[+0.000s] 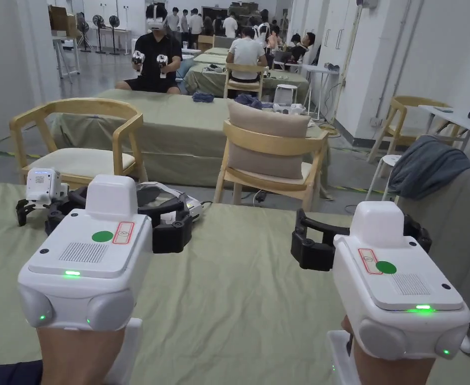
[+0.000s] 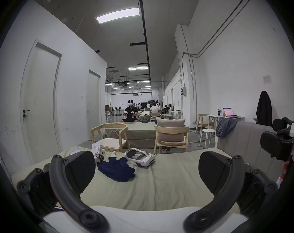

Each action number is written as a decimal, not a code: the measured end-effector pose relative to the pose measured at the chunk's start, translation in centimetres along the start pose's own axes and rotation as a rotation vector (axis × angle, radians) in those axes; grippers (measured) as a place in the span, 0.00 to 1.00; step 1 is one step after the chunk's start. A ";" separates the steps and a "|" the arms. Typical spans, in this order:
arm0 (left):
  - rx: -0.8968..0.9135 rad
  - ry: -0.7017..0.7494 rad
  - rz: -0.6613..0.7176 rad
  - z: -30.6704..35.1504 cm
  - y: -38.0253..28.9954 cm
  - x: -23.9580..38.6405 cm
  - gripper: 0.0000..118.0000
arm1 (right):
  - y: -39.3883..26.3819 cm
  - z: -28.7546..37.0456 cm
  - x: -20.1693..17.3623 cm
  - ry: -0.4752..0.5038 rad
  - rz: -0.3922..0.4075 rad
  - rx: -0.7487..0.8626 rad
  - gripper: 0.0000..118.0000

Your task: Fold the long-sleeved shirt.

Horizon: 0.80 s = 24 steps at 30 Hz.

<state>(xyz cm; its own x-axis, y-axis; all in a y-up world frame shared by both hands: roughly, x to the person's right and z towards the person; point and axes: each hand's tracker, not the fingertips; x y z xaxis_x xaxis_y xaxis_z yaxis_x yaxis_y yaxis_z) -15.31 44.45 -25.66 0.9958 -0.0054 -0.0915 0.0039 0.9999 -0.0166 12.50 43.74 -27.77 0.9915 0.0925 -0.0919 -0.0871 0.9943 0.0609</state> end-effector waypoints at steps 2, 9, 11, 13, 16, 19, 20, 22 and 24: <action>0.000 0.000 0.000 0.0 0.1 0.1 0.94 | 0.0 0.0 0.0 0.002 -0.004 0.002 1.00; -0.004 -0.005 0.002 0.1 -0.1 0.3 0.94 | 0.0 0.1 0.2 -0.016 0.006 0.011 1.00; -0.008 -0.008 0.005 0.0 -0.1 0.4 0.94 | 0.0 0.0 0.2 -0.020 0.005 0.010 1.00; -0.008 -0.008 0.007 0.0 0.0 0.4 0.94 | 0.0 0.0 0.1 -0.023 0.018 0.011 1.00; -0.008 -0.009 0.003 0.0 0.1 0.4 0.94 | 0.2 0.1 0.1 -0.019 0.020 0.017 1.00; -0.004 -0.008 0.003 0.0 0.2 0.3 0.94 | 0.3 0.1 0.0 -0.020 0.019 0.022 1.00; -0.003 -0.006 0.005 0.0 0.2 0.3 0.94 | 0.4 0.1 0.0 -0.022 0.023 0.021 1.00; 0.004 -0.002 0.009 0.0 0.2 0.2 0.94 | 0.4 0.1 -0.1 -0.023 0.021 0.018 1.00; 0.004 -0.004 0.009 0.0 0.2 0.2 0.94 | 0.3 0.1 0.0 -0.022 0.019 0.019 1.00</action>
<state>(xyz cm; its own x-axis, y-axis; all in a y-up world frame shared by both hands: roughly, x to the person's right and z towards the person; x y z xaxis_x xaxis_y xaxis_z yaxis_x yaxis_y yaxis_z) -15.12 44.66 -25.65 0.9961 0.0038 -0.0881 -0.0048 0.9999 -0.0113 12.43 44.05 -27.69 0.9916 0.1101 -0.0683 -0.1045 0.9912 0.0809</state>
